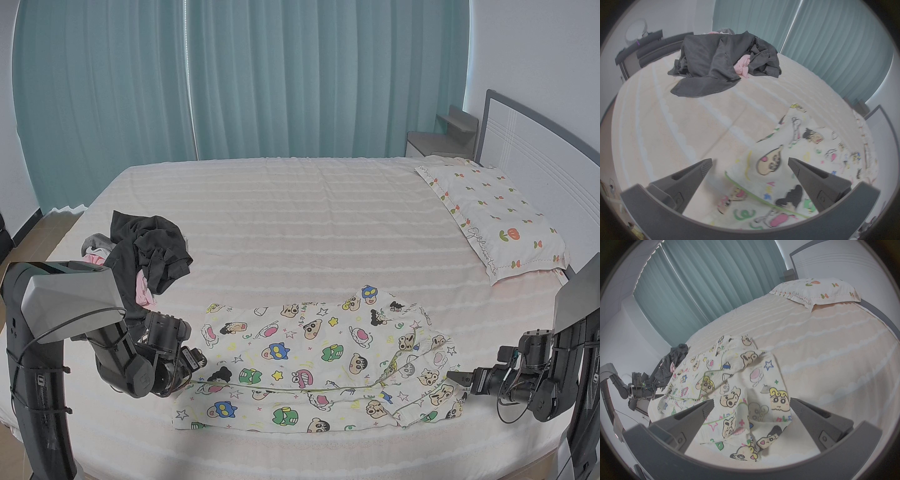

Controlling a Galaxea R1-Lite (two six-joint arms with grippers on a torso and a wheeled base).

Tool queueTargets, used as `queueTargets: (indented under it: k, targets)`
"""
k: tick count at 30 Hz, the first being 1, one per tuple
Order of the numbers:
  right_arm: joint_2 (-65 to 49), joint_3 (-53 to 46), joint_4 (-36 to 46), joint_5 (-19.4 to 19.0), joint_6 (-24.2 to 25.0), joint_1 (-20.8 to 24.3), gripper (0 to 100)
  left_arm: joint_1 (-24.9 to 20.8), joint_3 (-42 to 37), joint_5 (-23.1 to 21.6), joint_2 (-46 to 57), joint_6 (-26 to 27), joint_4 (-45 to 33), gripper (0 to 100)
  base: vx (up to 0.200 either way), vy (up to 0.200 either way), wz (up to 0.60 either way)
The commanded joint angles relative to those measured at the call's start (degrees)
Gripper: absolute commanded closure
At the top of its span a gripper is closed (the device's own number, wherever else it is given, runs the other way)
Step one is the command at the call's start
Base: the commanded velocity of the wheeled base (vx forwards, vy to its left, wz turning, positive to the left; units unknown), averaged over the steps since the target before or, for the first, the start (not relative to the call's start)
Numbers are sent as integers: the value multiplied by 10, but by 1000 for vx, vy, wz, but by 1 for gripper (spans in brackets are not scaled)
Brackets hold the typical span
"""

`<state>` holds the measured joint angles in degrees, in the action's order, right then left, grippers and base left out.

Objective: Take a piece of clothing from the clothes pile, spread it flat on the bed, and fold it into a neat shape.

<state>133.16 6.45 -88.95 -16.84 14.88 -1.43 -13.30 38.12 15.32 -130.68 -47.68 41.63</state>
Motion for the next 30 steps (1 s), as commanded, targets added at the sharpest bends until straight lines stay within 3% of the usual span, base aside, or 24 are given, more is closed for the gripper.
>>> queueTargets:
  k: [1, 6, 8, 10, 11, 15, 17, 20, 30]
  targets:
    - [-56, 55, -10, 2, 59, 11, 0, 6, 4, -72, 91, -37, 2, 0, 0, 0, 0]
    - [-55, 133, -8, 17, 69, 27, 0, 7, 74, -74, 90, -31, -2, 0, 0, 0, 0]
    - [-53, 207, 49, 17, 70, 28, 0, 18, 135, -84, 66, -15, -28, 0, 0, 0, 0]
    - [-52, 222, 70, 18, 73, 28, 0, 20, 152, -90, 54, -7, -43, 0, 0, 0, 0]
    - [-47, 240, 104, 15, 89, 37, 0, 28, 203, -107, 10, 14, -77, 0, 0, 0, 0]
    - [-24, 220, 88, 16, 129, 51, 0, 35, 252, -129, -28, 25, -90, 0, 0, 0, 0]
    - [5, 202, 30, 18, 135, 54, 0, 37, 267, -167, -67, 90, -99, 0, 0, 0, 0]
    - [18, 178, -10, 18, 134, 51, 0, 45, 291, -185, -105, 160, -101, 0, 0, 0, 0]
    - [22, 170, -10, 18, 134, 58, 0, 44, 385, -189, -162, 166, -139, 0, 0, 0, 0]
